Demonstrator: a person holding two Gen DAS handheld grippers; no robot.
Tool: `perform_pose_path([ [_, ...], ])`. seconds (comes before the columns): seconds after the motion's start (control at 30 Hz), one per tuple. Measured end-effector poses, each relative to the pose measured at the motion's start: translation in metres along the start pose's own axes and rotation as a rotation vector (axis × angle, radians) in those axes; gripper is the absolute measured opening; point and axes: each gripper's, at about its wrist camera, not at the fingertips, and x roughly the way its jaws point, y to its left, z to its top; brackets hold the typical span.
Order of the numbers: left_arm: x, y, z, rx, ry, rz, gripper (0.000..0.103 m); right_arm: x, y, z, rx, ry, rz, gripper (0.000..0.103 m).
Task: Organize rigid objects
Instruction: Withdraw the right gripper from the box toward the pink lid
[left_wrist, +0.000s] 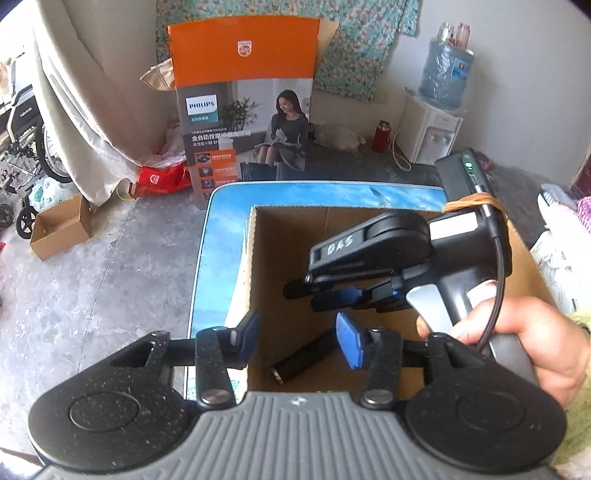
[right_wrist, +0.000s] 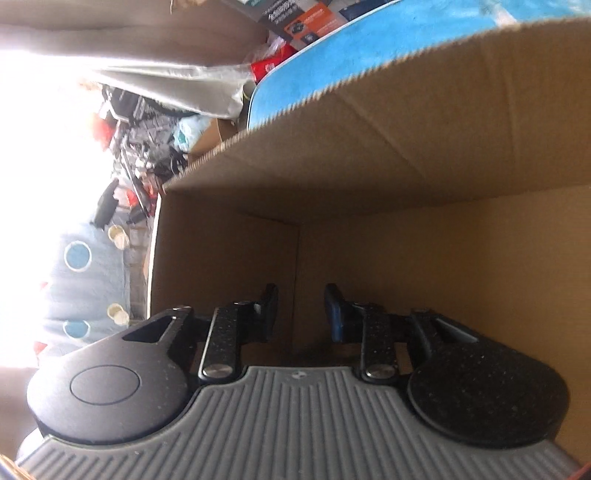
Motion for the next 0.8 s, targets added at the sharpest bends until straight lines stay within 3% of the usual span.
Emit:
perform_pose_path([
  [0.23, -0.043, -0.004, -0.009, -0.008, -0.071, -0.023, 0.056, -0.036, 0.004, -0.004, 0.001, -0.101, 0.098, 0.037],
  [0.37, -0.073, -0.01, -0.019, 0.007, -0.125, -0.049, 0.06, -0.083, 0.015, -0.024, -0.063, -0.156, 0.166, 0.037],
  [0.5, -0.101, -0.019, -0.039, 0.031, -0.164, -0.096, 0.065, -0.14, 0.025, -0.056, -0.13, -0.227, 0.246, 0.037],
  [0.6, -0.111, -0.028, -0.062, 0.057, -0.162, -0.141, 0.065, -0.203, 0.004, -0.095, -0.169, -0.295, 0.284, 0.038],
  [0.67, -0.112, -0.036, -0.079, 0.08, -0.146, -0.186, 0.065, -0.237, -0.014, -0.123, -0.171, -0.327, 0.274, 0.038],
  [0.8, -0.102, -0.056, -0.111, 0.129, -0.093, -0.277, 0.065, -0.263, -0.059, -0.183, -0.12, -0.322, 0.218, 0.039],
])
